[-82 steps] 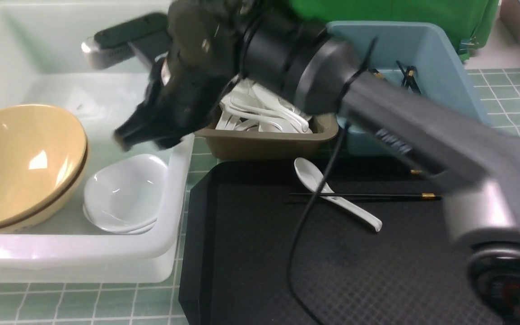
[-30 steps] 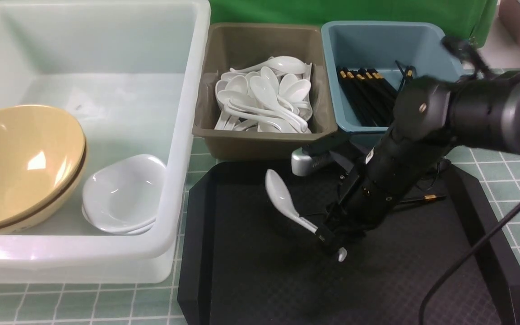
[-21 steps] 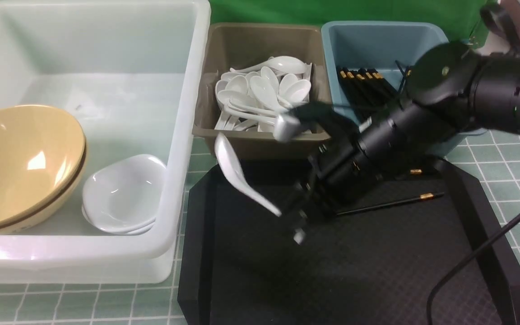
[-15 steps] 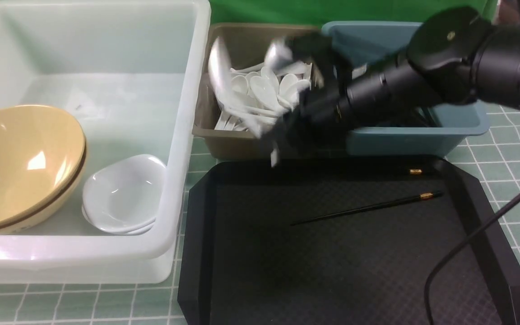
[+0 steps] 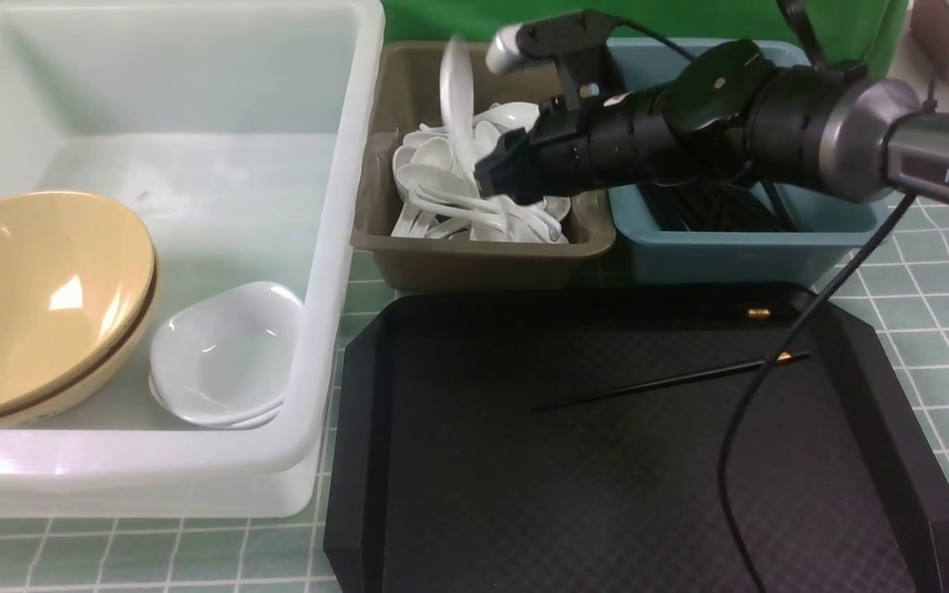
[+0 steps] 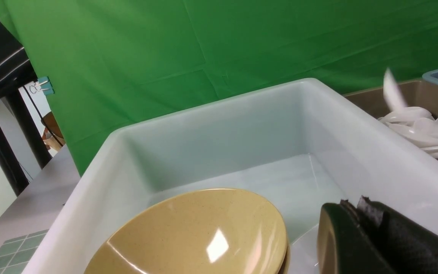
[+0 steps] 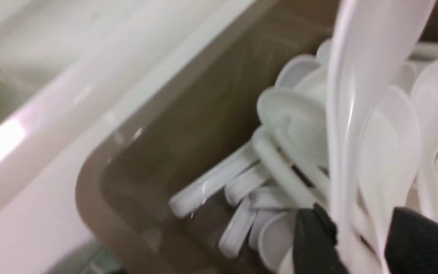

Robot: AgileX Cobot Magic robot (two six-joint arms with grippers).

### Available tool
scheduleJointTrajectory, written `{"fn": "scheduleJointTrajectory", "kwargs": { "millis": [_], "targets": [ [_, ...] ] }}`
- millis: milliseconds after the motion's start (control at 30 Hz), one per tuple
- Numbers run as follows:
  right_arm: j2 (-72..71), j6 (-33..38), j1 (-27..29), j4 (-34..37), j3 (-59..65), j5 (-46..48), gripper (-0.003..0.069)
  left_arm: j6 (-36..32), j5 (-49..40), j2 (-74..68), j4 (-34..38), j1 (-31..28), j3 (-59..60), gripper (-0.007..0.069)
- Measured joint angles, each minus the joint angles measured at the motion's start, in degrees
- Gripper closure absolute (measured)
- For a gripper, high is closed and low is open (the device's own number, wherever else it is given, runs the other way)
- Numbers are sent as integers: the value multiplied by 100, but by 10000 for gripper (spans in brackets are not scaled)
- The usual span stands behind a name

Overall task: On blue table put chopsticks spoon bowls plates into blue grey white boxes.
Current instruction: 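Place the white spoon into the bin of spoons with the right gripper, then grasp the chopsticks with the right gripper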

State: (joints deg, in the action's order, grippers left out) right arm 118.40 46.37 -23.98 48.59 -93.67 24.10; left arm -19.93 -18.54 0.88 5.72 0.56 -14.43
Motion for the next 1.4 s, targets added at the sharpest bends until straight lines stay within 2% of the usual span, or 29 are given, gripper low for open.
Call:
{"fn": "scheduleJointTrajectory", "kwargs": {
  "millis": [100, 133, 167, 233, 267, 300, 333, 367, 433, 533, 567, 600, 633, 767, 800, 900, 1400],
  "targets": [
    [-272, -54, 202, -496, -11, 910, 284, 0, 0, 0, 0, 0, 0, 622],
    [-272, -54, 218, -550, -11, 910, 284, 0, 0, 0, 0, 0, 0, 622],
    [-569, -389, 347, -1214, -29, 1610, 308, 0, 0, 0, 0, 0, 0, 622],
    [-832, -908, 458, -2177, -29, 2101, 365, 0, 0, 0, 0, 0, 0, 622],
    [-1168, -1497, 571, -3173, 133, 2448, 443, 0, 0, 0, 0, 0, 0, 622],
    [-1305, -1759, 650, -3526, 334, 2505, 489, 0, 0, 0, 0, 0, 0, 622],
    [-1375, -1805, 689, -3671, 440, 2505, 497, 0, 0, 0, 0, 0, 0, 622],
    [-1622, -2070, 854, -4026, 914, 2373, 564, 0, 0, 0, 0, 0, 0, 622],
    [-2050, -2252, 1126, -4128, 1890, 1760, 616, 0, 0, 0, 0, 0, 0, 622],
    [-2362, -2306, 1303, -4128, 2845, 948, 623, 0, 0, 0, 0, 0, 0, 622],
    [-2526, -2354, 1365, -4118, 3614, 133, 623, 0, 0, 0, 0, 0, 0, 622],
    [-2551, -2355, 1366, -4117, 3690, -48, 623, 0, 0, 0, 0, 0, 0, 622],
    [-2582, -2366, 1366, -4104, 4231, -616, 623, 0, 0, 0, 0, 0, 0, 622],
    [-2476, -2396, 1366, -4087, 4935, -2197, 623, 0, 0, 0, 0, 0, 0, 622],
    [-2464, -2397, 1366, -4087, 4958, -2280, 623, 0, 0, 0, 0, 0, 0, 622],
    [-2089, -2541, 1372, -4073, 5039, -3320, 623, 0, 0, 0, 0, 0, 0, 622],
    [-822, -2814, 1372, -4073, 4049, -3396, 624, -4, 0, 0, 0, 0, 0, 622]
  ]
}}
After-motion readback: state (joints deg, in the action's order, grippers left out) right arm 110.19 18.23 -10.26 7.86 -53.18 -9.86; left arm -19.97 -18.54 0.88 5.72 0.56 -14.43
